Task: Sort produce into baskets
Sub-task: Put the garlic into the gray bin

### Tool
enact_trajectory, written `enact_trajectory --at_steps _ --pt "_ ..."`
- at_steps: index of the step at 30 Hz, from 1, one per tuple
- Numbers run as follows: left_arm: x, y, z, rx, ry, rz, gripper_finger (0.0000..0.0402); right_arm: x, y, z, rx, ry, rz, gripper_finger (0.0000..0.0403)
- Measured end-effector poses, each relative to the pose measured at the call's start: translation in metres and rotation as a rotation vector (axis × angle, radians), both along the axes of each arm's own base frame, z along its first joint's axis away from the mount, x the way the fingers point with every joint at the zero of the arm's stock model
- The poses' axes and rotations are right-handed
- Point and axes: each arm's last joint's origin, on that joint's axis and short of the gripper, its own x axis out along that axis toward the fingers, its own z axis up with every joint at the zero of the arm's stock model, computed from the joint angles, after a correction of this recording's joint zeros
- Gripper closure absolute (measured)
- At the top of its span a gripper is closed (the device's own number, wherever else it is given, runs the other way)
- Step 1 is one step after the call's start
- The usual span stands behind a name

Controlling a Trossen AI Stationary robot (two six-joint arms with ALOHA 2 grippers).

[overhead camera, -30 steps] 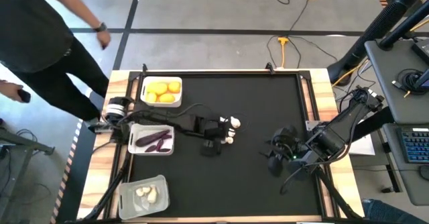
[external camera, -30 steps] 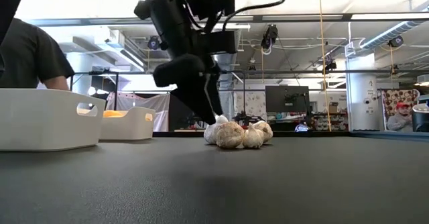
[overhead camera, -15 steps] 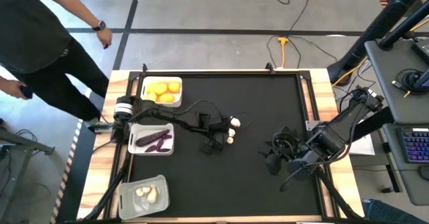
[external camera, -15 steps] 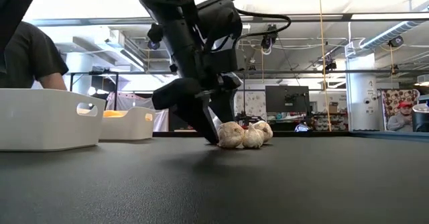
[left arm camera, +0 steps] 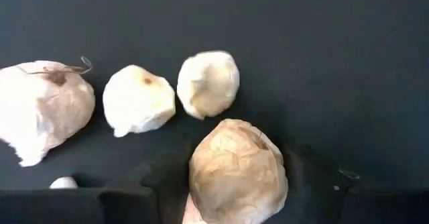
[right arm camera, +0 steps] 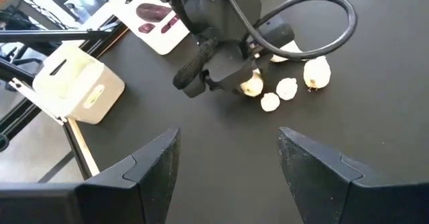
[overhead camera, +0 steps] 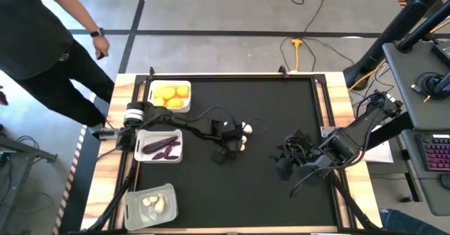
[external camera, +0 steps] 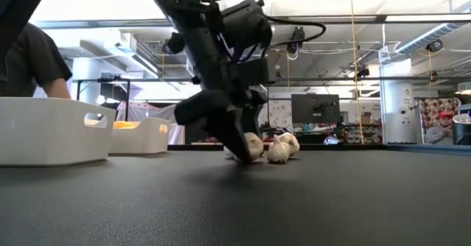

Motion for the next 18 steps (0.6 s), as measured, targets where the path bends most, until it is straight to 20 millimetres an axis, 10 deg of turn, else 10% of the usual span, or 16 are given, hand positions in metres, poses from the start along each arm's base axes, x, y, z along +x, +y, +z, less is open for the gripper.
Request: enact_trajectory --at_steps 7,18 --pt "0.008 0.001 0.021 -0.073 0.028 0.151 0.0258 0.0 0.0 0.0 -0.027 0.009 0.026 0.0165" --pt "0.006 -0.023 0.121 -0.382 0.209 0.154 0.0285 0.0 0.0 0.001 -0.136 0.048 0.126 0.0165"
